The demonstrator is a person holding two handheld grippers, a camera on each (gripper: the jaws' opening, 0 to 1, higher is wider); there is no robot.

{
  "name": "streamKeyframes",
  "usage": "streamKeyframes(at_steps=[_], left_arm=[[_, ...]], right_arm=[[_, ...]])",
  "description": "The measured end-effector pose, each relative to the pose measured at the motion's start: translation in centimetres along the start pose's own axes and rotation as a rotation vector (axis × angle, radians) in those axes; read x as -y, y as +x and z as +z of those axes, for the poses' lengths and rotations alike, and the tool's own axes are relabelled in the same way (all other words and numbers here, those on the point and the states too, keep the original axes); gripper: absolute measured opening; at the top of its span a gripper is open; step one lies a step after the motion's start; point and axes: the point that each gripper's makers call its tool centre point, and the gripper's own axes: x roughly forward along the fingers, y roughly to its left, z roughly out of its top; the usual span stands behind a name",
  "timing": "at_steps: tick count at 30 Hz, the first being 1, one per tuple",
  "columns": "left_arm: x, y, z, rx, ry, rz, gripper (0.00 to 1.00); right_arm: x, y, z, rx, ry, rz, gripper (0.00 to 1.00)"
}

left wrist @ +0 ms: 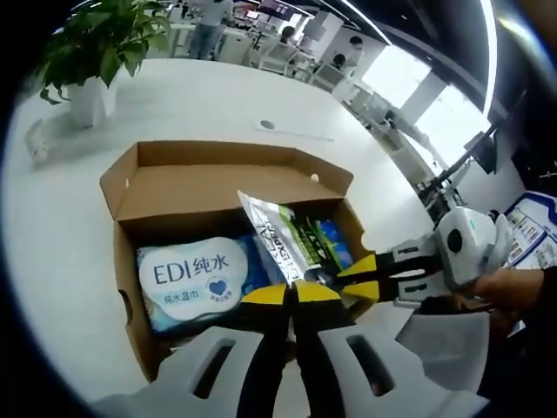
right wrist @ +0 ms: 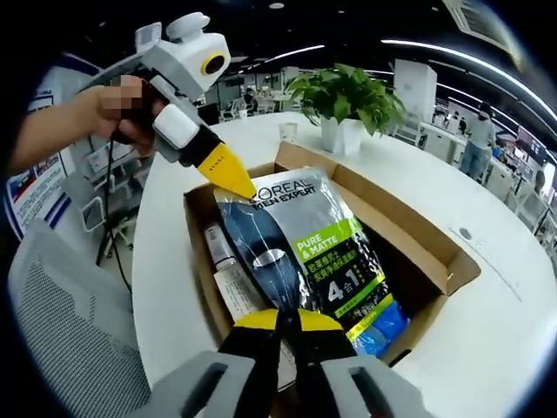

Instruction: Operate the shoe box by opening the lid, removing the specified soft item, and placing it in the target area until the item is outside and the box remains undamaged.

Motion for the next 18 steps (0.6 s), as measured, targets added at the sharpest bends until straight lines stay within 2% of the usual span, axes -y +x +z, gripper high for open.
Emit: streamKeyframes(at_steps=[1, 18], left_arm=[[0.0, 0.0, 0.0, -0.004, -0.002, -0.002, 0.0], [1.3, -1.5, 1.0, 0.042, 0.04, -0.025, 0.0]], right_arm=[[0.6, 0.0, 0.3, 0.017, -0.013, -0.031, 0.0], [-0.1, -0.9, 1.3, 0.037, 0.021, -0.008, 0.0]])
